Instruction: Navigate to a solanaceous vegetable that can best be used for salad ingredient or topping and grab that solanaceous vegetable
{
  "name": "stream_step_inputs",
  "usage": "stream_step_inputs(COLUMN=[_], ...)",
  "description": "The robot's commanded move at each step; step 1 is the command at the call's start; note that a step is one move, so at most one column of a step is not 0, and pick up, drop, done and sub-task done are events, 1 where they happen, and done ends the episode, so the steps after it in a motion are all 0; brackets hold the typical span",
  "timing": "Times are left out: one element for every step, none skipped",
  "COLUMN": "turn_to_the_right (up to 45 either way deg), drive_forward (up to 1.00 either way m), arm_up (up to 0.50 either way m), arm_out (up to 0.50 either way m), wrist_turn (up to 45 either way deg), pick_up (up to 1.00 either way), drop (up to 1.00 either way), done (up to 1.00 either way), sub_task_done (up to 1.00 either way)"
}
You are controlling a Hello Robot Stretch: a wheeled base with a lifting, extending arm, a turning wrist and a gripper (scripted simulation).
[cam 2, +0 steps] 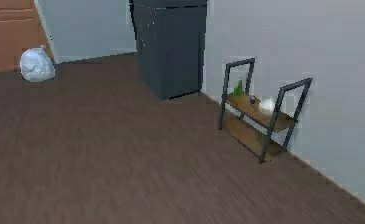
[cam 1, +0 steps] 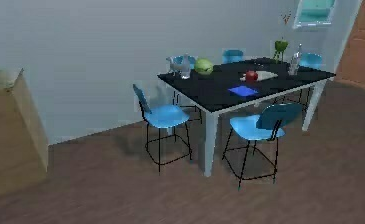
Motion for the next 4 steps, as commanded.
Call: stream_step_inputs(turn_to_the_right=[45.0, 15.0, 0.0, 45.0], drive_forward=[0.0, 0.0, 0.2, 0.0], arm_up=[0.0, 0.0, 0.0, 0.0], arm_out=[0.0, 0.0, 0.0, 0.0], wrist_turn=[0.0, 0.0, 0.0, 0.0], pick_up=[0.0, 0.0, 0.0, 0.0], drop=[0.0, 0.0, 0.0, 0.0], done=[0.0, 0.0, 0.0, 0.0], sub_task_done=[0.0, 0.0, 0.0, 0.0])
